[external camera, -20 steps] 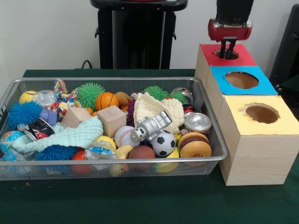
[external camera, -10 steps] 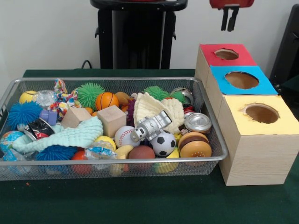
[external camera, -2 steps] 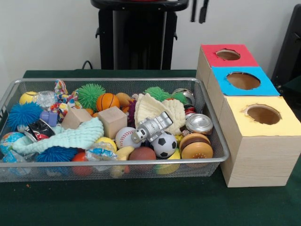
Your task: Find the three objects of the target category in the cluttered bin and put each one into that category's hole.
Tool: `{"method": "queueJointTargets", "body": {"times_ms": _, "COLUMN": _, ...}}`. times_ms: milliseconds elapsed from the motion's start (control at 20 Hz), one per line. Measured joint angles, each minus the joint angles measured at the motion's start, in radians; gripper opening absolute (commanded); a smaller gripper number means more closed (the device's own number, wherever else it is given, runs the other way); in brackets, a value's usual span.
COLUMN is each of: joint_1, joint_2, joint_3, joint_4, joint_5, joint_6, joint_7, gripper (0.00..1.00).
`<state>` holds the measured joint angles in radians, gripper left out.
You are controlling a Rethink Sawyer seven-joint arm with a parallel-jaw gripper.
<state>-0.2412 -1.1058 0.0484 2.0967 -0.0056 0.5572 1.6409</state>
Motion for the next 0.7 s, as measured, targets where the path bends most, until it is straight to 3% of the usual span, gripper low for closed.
{"method": "queueJointTargets", "body": {"times_ms": 350, "joint_1": -0.238, "joint_2": -0.024, "joint_3": 0.133, "joint_4": -0.001, "joint_5": -0.075, "joint_6": -0.036, "joint_7": -0.042, "gripper": 1.00}}
{"method": "queueJointTargets", "body": {"times_ms": 700, "joint_1": -0.368, "joint_2": 0.006, "joint_3": 0.273, "joint_4": -0.015, "joint_5": -0.160, "joint_6": -0.036, "joint_7": -0.059, "gripper": 1.00}}
